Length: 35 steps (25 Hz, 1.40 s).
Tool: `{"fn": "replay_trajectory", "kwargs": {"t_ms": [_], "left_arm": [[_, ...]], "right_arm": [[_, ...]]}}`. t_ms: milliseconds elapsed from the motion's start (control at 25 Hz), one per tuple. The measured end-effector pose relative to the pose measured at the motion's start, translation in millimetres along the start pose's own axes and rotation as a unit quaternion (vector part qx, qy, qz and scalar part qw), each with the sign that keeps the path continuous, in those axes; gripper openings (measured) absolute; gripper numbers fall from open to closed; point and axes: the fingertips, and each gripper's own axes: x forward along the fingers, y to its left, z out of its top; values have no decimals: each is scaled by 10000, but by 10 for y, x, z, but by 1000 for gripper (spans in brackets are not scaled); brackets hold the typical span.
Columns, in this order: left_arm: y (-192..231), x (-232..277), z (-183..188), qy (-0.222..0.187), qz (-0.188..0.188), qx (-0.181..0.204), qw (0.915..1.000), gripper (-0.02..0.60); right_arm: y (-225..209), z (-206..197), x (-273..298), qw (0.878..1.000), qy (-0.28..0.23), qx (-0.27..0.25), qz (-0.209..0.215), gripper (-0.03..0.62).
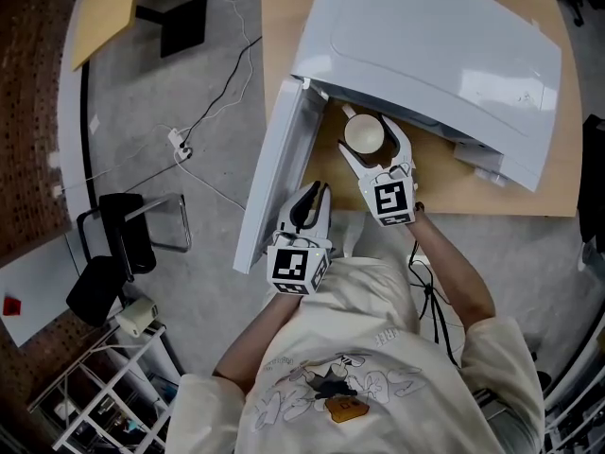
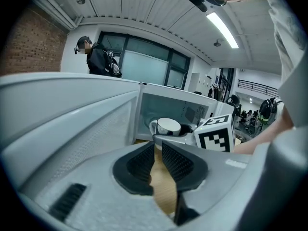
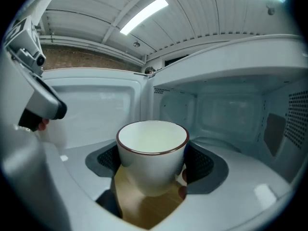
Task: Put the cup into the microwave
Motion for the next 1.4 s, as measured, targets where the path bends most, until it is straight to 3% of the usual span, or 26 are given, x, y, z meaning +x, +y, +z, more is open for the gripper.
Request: {"fn": "replay_trajectory", "kwargs": {"t_ms": [280, 560, 840, 1400], "left_arm": [[-21, -19, 2, -4, -69, 24, 10000, 51], [36, -60, -30, 13, -2, -22, 10000, 51], [81, -84, -39, 12, 48, -38, 10000, 51], [125, -89, -33, 32, 60, -39, 10000, 53]], "right_arm": [[-658, 210, 115, 9959, -210, 157, -863, 399], [-1221, 143, 226, 9875, -92, 329, -1541, 399], [-1423, 35, 261, 9835, 3, 424, -1760, 399], [-1446, 24, 226, 9819, -111, 669, -1771, 402]]}}
